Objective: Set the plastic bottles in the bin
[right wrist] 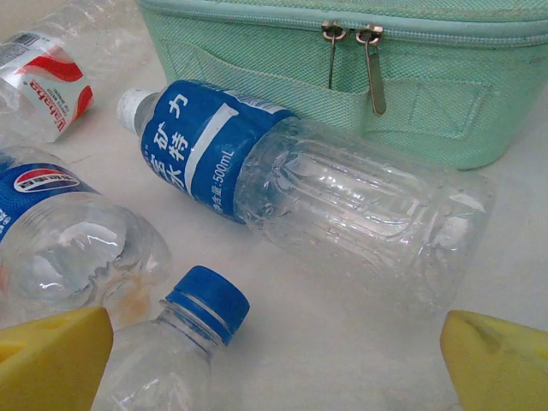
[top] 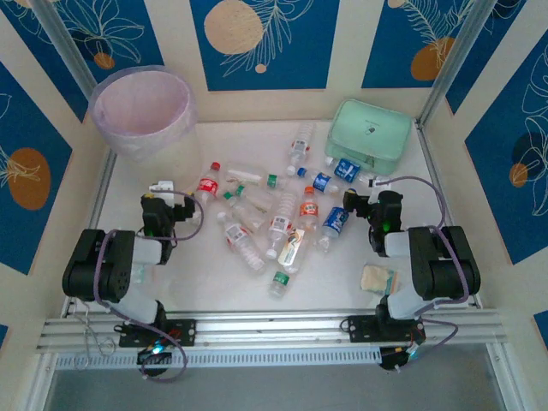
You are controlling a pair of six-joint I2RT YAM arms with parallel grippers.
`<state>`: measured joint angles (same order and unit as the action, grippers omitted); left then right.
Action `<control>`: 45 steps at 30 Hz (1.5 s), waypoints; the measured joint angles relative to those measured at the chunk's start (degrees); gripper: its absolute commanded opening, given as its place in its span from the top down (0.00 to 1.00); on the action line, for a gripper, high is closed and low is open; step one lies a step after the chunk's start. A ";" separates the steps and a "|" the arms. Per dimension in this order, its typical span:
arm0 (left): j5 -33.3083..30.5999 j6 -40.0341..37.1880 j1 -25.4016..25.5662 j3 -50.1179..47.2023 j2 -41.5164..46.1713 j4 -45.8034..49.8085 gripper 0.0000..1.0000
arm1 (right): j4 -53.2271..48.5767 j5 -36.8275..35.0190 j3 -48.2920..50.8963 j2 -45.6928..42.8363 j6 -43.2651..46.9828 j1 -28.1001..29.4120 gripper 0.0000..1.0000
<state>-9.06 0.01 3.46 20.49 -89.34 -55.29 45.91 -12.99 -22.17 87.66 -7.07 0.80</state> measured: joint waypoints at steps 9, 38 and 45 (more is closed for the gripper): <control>0.00 0.00 0.00 0.00 0.00 0.00 0.00 | 0.00 0.00 0.00 0.00 0.00 0.31 0.01; -0.44 -0.92 0.94 0.17 4.22 6.21 0.01 | -9.14 -0.09 -3.21 -3.45 -0.37 0.50 0.01; -4.13 0.17 4.96 7.89 26.08 28.92 0.01 | -45.16 -6.73 -20.65 -20.55 -9.42 1.33 0.01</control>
<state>-13.19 0.19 8.43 28.38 -63.26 -26.37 0.75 -19.73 -42.83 67.11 -16.49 2.13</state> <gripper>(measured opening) 0.994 0.990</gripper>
